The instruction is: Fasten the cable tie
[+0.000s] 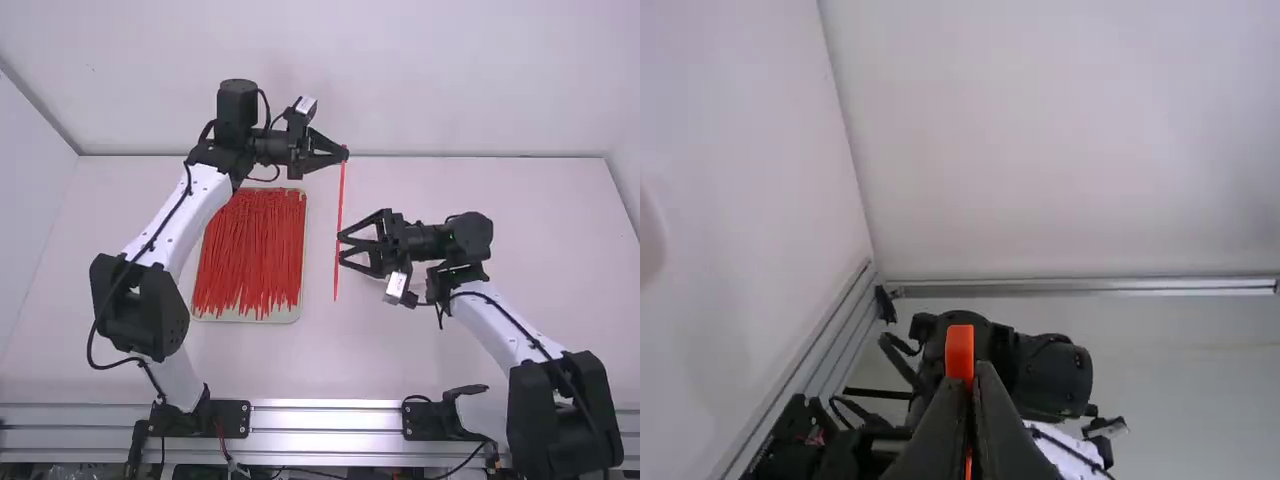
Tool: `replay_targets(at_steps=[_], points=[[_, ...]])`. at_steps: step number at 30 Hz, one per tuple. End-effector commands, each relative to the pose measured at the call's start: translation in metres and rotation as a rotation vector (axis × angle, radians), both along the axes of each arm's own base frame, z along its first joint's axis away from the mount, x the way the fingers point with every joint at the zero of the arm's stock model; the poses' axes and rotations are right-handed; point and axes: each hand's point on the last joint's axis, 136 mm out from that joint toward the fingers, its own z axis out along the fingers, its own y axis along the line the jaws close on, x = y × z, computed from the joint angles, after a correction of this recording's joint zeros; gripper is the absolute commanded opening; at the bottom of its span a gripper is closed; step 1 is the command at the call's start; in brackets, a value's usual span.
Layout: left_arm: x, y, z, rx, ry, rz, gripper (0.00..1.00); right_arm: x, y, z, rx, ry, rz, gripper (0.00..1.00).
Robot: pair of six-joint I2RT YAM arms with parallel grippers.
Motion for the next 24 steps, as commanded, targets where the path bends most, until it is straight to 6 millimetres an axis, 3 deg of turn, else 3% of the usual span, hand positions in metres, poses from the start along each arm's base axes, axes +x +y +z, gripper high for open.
replay_targets(at_steps=[1, 5, 6, 10, 24], points=[[0.002, -0.001, 0.012, -0.004, -0.064, 0.007, 0.02, 0.000, 0.003, -0.001, 0.005, 0.009, -0.009, 0.68], [0.005, 0.002, 0.011, 0.000, -0.058, 0.021, 0.02, 0.002, 0.001, -0.002, 0.004, 0.009, -0.014, 0.62], [0.006, 0.002, 0.011, 0.000, -0.064, 0.025, 0.02, 0.002, 0.000, -0.002, 0.003, 0.018, -0.015, 0.55], [0.012, 0.003, 0.010, 0.011, -0.061, 0.061, 0.02, 0.001, 0.000, -0.002, 0.001, 0.025, -0.011, 0.45], [0.019, 0.008, 0.017, -0.003, -0.098, 0.082, 0.02, 0.001, 0.000, -0.002, -0.002, 0.043, -0.008, 0.32]])
